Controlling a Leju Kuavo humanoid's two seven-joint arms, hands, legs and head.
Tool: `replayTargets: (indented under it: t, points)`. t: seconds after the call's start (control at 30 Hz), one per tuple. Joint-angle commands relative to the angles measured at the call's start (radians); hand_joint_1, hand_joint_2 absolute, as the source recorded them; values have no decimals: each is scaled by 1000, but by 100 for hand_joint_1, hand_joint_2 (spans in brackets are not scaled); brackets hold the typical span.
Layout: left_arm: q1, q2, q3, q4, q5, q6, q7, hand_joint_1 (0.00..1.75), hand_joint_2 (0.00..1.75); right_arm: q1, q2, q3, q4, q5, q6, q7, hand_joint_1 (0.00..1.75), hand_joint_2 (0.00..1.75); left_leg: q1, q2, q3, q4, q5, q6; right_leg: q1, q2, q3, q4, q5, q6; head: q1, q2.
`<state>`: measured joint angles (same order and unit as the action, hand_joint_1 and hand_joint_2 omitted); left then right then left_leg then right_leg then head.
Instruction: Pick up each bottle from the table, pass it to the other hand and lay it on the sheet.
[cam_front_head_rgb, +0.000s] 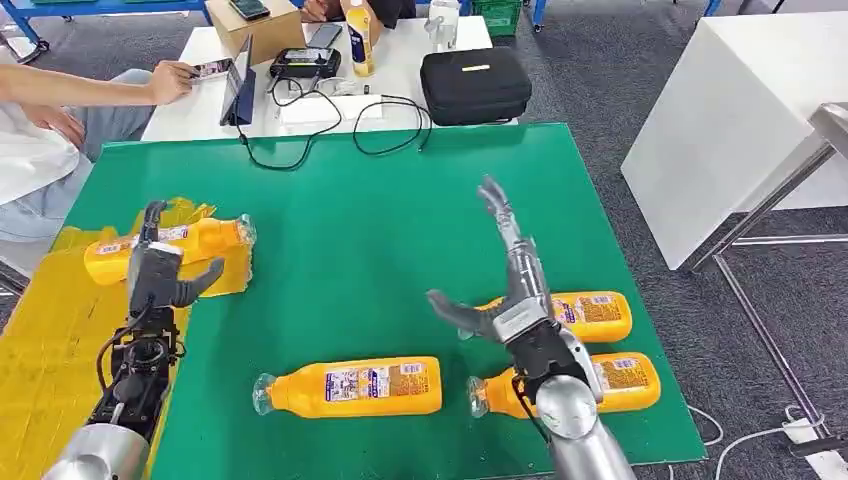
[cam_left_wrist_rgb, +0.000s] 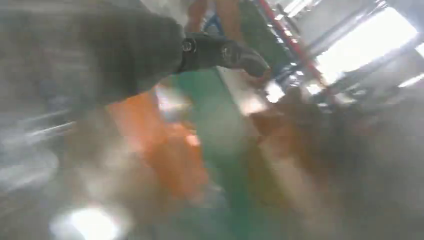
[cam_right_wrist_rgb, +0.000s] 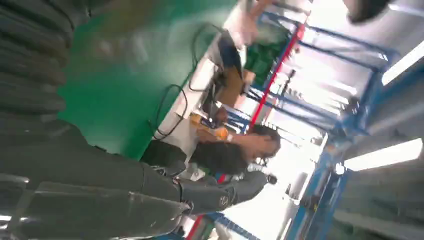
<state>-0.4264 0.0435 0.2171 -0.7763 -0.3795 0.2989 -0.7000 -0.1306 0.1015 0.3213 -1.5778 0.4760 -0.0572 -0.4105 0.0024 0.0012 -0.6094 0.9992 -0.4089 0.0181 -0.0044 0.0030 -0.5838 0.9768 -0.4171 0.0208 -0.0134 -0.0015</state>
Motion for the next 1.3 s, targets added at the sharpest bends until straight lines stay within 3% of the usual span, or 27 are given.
replayTargets:
  t: [0.03,0.23,0.5,0.77,1.3]
  points:
    - [33,-127,119,-596,185,-190,119,0,175,-75,-39,306,129,172,13,36,0,175,3,1,0,3,-2,-1,3,1,1,0,-1,0,0,0]
    - [26,-146,152,-598,247,-230,104,0,175,-98,-42,337,181,186,55,50,0,175,1,1,1,0,-1,0,1,1,2,-1,0,0,0,0]
    - [45,-184,105,-658,314,-278,160,0,175,-203,41,487,544,292,11,112,0,175,2,1,4,-1,-1,-1,2,1,5,-2,0,0,0,0]
    - [49,-184,99,-655,314,-276,159,0,175,-208,43,491,560,297,4,117,0,175,1,-1,3,0,-1,-1,1,-1,5,-1,-1,0,0,0]
    - [89,-191,120,-621,357,-294,162,0,175,-219,35,539,713,481,-95,284,0,175,1,-1,5,-1,-1,-1,1,-2,6,-2,-1,0,0,0]
